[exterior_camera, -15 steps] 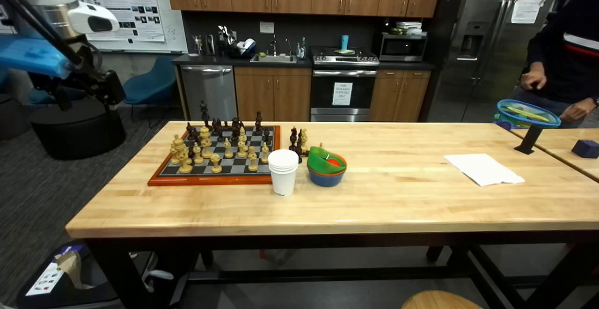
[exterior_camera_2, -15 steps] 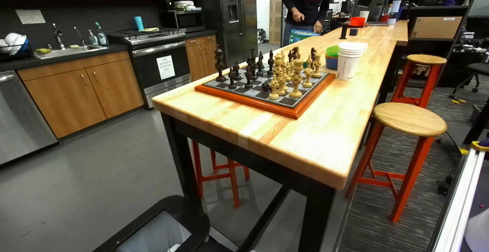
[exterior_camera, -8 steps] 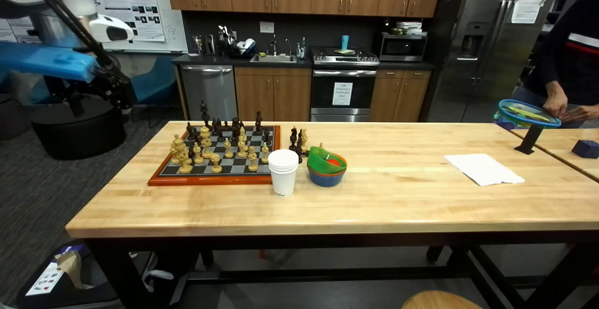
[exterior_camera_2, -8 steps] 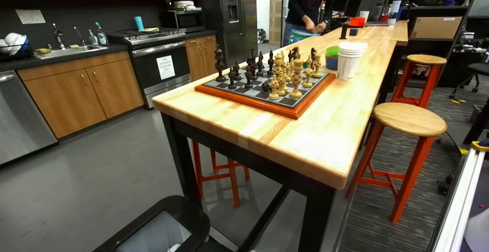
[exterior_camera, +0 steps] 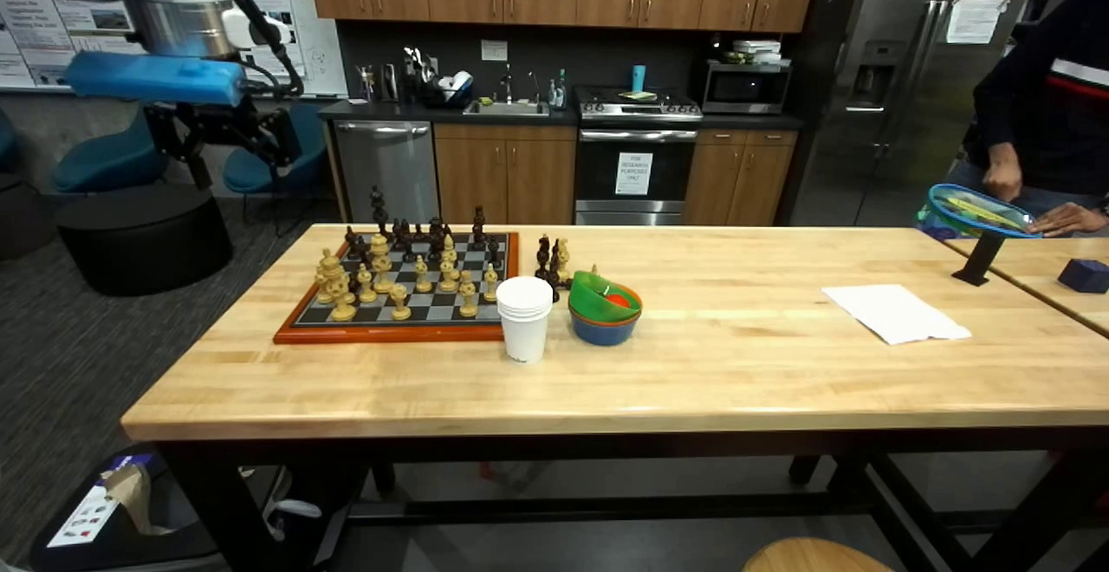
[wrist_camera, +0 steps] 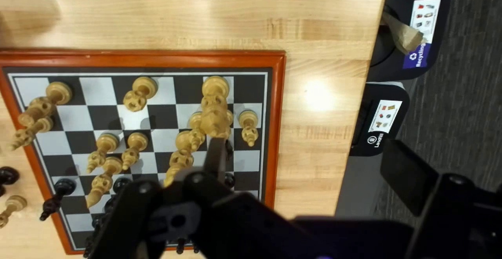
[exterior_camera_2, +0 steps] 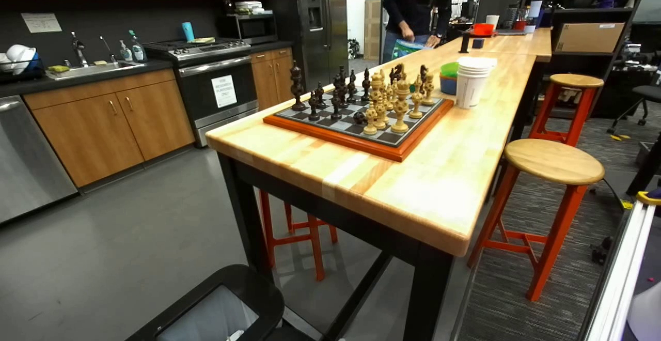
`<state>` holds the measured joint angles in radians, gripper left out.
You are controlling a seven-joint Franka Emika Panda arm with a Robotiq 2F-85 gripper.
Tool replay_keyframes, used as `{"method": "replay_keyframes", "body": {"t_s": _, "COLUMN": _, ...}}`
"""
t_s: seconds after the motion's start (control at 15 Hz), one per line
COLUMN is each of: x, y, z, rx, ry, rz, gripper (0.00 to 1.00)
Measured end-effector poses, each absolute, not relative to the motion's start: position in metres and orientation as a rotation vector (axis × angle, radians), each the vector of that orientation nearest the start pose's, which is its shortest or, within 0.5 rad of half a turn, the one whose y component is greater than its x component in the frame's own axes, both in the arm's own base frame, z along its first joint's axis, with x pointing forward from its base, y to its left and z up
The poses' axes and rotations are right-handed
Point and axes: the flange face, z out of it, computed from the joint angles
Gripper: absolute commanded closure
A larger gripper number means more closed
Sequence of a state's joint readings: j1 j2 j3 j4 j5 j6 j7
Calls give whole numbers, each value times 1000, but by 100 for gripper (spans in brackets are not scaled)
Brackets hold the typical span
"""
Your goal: Move one yellow chess piece one step forward, then move one black piece to the right back corner of the chess board
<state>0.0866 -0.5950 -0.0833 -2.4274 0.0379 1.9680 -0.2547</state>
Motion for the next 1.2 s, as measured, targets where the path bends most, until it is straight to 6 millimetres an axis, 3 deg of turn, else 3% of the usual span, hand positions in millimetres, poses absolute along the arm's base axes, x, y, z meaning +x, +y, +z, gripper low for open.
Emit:
{"method": "replay_keyframes", "body": {"t_s": 0.73, "x": 390, "y": 0, "z": 522, "rx": -3043, "ry": -395, "rz": -199, "gripper": 0}}
{"method": "replay_keyframes", "body": {"t_s": 1.2, "x": 416, "y": -8, "z": 495, "rx": -3032, "ry": -470, "rz": -94, "gripper": 0}}
